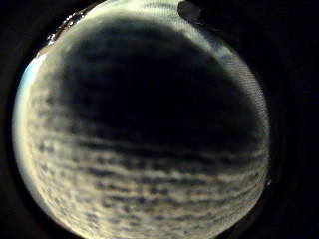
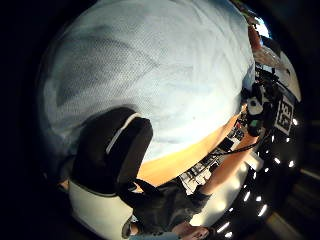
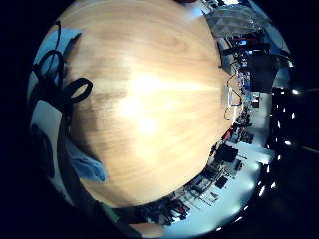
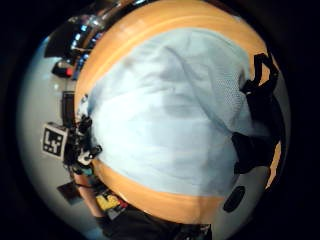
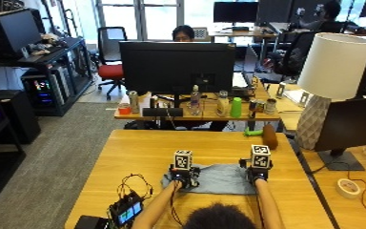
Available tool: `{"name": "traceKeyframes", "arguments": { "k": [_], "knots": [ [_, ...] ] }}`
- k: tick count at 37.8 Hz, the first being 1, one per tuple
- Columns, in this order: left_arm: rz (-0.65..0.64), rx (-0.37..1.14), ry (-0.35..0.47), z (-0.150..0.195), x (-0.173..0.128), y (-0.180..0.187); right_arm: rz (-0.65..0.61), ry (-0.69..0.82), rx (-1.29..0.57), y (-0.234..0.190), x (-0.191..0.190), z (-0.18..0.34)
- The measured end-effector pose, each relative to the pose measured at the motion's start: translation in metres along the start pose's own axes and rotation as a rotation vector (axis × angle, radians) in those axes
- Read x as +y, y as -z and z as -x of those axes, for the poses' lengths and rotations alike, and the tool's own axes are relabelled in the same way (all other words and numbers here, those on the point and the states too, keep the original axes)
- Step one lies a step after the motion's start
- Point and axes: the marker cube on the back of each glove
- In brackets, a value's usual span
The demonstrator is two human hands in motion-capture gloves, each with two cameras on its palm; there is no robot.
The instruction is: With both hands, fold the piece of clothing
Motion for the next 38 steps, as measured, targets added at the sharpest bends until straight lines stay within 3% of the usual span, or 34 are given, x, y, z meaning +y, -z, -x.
{"name": "traceKeyframes", "arguments": {
  "k": [9,15,22,24,29,38],
  "knots": [
    [-0.027,0.000,-0.055,-0.004,-0.004,0.004,0.106,-0.006,0.004,0.030,0.006,0.003],
    [-0.009,0.003,-0.026,-0.002,-0.001,0.003,0.213,0.005,0.027,0.062,0.019,0.011],
    [0.015,0.025,-0.003,-0.002,0.001,0.002,0.186,0.027,0.081,0.126,0.023,0.041],
    [-0.002,0.021,-0.007,-0.002,-0.001,0.002,0.173,0.048,0.096,0.134,0.016,0.051],
    [-0.014,0.019,-0.015,-0.002,-0.003,0.003,0.111,0.055,0.159,0.132,-0.045,0.075],
    [0.035,0.032,-0.019,-0.002,0.004,0.000,0.142,0.073,0.224,0.152,-0.047,0.111]
  ]
}}
